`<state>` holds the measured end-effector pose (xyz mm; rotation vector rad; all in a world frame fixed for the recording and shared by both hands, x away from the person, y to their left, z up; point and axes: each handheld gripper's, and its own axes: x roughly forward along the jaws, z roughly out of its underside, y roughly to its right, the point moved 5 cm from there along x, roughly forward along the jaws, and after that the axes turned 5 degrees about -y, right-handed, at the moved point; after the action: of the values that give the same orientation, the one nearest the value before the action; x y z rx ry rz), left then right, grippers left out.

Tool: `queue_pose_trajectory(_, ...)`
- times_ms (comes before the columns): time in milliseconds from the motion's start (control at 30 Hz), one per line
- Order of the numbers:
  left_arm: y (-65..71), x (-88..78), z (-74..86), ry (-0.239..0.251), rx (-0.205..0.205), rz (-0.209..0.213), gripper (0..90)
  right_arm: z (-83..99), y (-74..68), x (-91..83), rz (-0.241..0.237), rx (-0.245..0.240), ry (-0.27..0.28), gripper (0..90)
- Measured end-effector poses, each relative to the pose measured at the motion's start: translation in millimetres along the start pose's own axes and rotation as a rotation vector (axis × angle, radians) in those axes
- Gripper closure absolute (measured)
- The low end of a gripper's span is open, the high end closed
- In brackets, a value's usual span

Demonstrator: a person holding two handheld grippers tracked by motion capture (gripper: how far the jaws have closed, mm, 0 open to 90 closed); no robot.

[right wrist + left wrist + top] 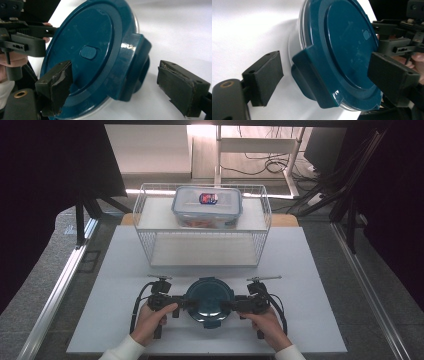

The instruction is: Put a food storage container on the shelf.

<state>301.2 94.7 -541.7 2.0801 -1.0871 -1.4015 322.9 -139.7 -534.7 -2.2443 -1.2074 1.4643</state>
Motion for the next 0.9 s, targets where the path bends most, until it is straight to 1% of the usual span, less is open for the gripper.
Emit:
queue_pose_trajectory(33,-0.2,1.2,1.0,-0.005,-0.013,0.018,13.7,-0.1,0.1,2.3,-0.01,0.005,-0.004,13.4)
queue_pose_trajectory(67,-0.1,2.5,1.8,-0.008,-0.02,0.025,14.5,-0.2,-0.1,3.7,-0.024,0.015,-0.006,13.7)
queue_pose_trajectory(133,0.5,4.4,3.7,-0.016,-0.027,0.04,16.8,-0.2,0.4,6.0,-0.047,0.029,-0.009,15.1)
queue_pose_trajectory(200,2.2,6.3,5.9,-0.031,-0.034,0.056,19.2,0.0,0.4,7.6,-0.078,0.046,-0.014,18.8)
queue_pose_trajectory(233,2.7,7.3,7.1,-0.038,-0.034,0.049,19.8,0.2,-0.2,7.6,-0.094,0.05,-0.02,19.9)
queue_pose_trajectory(267,3.2,8.1,8.2,-0.042,-0.03,0.035,20.2,0.2,-0.1,8.1,-0.098,0.055,-0.025,20.3)
queue_pose_trajectory(300,3.2,8.1,8.2,-0.042,-0.03,0.035,20.9,0.2,-0.1,8.1,-0.098,0.055,-0.025,20.3)
queue_pose_trajectory(333,2.4,6.7,8.4,-0.04,-0.047,0.041,22.2,0.5,1.1,7.0,-0.127,0.098,-0.044,23.4)
queue_pose_trajectory(367,1.3,5.9,8.4,-0.035,-0.064,0.049,23.6,0.7,1.6,6.5,-0.131,0.105,-0.046,24.4)
queue_pose_trajectory(467,-0.5,4.0,8.7,-0.025,-0.091,0.069,27.0,1.5,2.5,4.0,-0.14,0.128,-0.046,27.5)
queue_pose_trajectory(567,0.6,1.7,9.7,-0.024,-0.088,0.066,29.0,2.0,2.3,0.6,-0.148,0.144,-0.033,31.7)
queue_pose_trajectory(700,3.4,-2.5,11.4,-0.007,-0.093,0.068,33.4,5.1,-1.8,-5.8,-0.141,0.142,-0.015,36.2)
queue_pose_trajectory(733,4.8,-3.3,11.8,0.001,-0.096,0.068,34.3,6.1,-2.4,-7.0,-0.141,0.143,-0.008,37.5)
queue_pose_trajectory(800,7.9,-5.9,12.6,0.025,-0.094,0.073,37.0,9.0,-2.7,-11.4,-0.153,0.161,0.005,40.2)
queue_pose_trajectory(900,11.5,-7.7,13.6,0.043,-0.082,0.076,40.8,13.0,-2.9,-17.2,-0.158,0.172,0.02,42.3)
